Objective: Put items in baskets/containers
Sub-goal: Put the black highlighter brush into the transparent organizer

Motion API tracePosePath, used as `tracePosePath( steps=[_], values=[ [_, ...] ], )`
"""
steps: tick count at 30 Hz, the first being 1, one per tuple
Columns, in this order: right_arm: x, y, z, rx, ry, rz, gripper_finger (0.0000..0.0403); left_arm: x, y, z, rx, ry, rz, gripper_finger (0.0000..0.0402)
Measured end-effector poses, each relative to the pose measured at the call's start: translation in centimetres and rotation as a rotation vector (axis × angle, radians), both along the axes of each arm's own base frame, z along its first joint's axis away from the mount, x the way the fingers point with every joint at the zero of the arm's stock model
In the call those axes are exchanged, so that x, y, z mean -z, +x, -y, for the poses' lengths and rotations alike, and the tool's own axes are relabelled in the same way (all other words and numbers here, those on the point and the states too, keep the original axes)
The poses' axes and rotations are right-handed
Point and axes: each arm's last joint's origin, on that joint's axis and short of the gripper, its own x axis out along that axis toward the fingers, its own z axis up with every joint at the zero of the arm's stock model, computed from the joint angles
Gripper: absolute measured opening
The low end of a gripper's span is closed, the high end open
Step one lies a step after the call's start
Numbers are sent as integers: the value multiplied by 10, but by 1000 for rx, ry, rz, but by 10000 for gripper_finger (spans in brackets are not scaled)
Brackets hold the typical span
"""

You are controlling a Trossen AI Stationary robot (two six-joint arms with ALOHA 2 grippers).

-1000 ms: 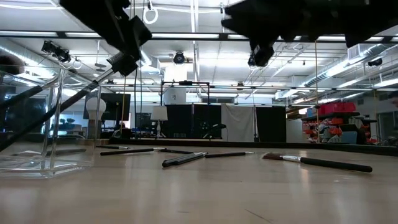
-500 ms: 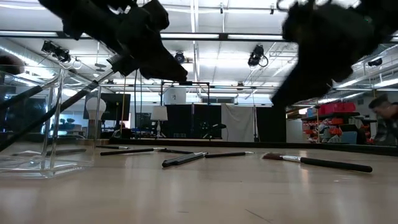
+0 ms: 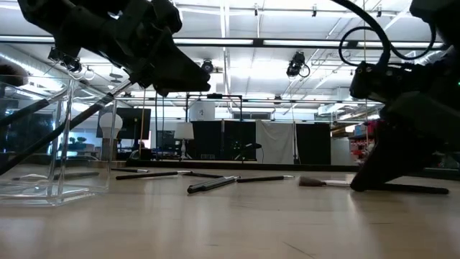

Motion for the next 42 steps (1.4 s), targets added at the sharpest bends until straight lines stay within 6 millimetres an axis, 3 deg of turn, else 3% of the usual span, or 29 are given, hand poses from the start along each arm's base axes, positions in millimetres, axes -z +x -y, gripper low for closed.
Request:
tracePosePath(
  steps=[7, 20, 26, 30, 35, 42],
  values=[
    [14, -5, -1, 38, -70, 32, 152, -1, 0, 2, 7, 0, 7, 177],
    [31, -25, 8, -64, -125, 145, 16, -1, 0, 2, 11, 10, 7, 177],
    [31, -21, 7, -66, -118, 231, 15, -2, 0, 2, 19, 29, 17, 177],
    [23, -10, 1, -122, -112, 345, 14, -3, 1, 2, 23, 38, 31, 177],
    [-6, 10, -5, -225, -148, 581, 14, -8, 1, 10, 121, 89, 82, 177],
    [-55, 24, -7, -578, -139, 1008, 14, -20, -1, 28, 308, 163, 219, 177]
  ],
)
